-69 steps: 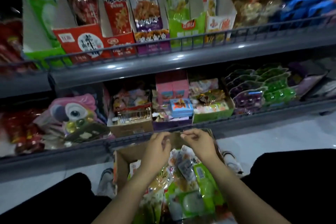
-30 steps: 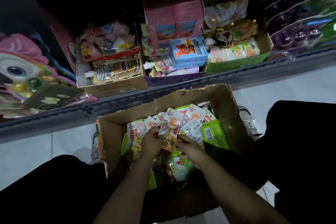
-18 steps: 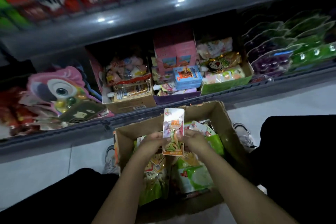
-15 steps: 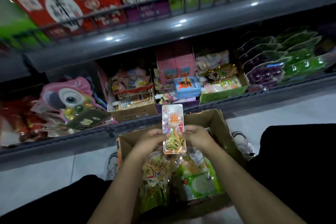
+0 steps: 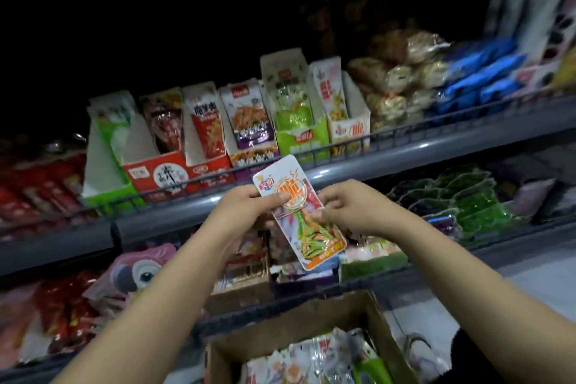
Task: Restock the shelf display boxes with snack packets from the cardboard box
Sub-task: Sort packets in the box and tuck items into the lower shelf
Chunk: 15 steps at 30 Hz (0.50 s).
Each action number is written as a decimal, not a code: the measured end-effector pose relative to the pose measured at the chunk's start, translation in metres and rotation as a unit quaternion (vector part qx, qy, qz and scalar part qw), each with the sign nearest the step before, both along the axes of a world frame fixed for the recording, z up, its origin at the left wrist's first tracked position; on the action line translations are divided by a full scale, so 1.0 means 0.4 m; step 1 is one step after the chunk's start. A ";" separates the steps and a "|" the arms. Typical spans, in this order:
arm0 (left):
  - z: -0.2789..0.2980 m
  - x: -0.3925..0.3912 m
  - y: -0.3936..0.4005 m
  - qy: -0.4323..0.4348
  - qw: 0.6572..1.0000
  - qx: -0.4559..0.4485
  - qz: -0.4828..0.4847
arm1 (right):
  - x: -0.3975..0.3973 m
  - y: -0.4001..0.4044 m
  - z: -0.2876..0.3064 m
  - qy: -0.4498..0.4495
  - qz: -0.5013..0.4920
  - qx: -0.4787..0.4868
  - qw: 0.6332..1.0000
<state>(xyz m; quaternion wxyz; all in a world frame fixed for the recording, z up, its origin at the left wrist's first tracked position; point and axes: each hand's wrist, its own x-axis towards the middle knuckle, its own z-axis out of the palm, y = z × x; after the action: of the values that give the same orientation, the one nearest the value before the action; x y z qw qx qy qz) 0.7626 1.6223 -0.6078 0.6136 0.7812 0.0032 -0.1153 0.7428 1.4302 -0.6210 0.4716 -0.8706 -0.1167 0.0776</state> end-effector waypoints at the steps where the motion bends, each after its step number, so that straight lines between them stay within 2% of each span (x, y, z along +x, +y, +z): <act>1: 0.025 0.012 -0.012 0.001 1.000 0.002 -0.006 | 0.007 -0.013 0.015 -0.016 -0.006 0.005 1.000; 6: 0.129 0.064 -0.080 -0.006 0.999 -0.005 -0.044 | 0.039 -0.056 0.017 -0.068 -0.051 0.118 0.989; 11: 0.211 0.123 -0.155 -0.066 0.997 0.034 -0.034 | 0.066 -0.082 -0.002 -0.127 -0.186 0.226 0.948; 13: 0.250 0.154 -0.182 -0.105 0.994 0.038 -0.017 | 0.078 -0.093 -0.002 -0.171 -0.220 0.190 0.941; 15: 0.288 0.192 -0.205 -0.152 0.987 0.053 0.000 | 0.098 -0.103 -0.007 -0.224 -0.234 0.101 0.941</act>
<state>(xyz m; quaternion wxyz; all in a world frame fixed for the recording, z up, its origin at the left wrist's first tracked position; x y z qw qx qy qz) 0.8395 1.5401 -0.4925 0.5650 0.8208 -0.0836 0.0051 0.7821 1.3892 -0.6239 0.5236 -0.8159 -0.0197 -0.2444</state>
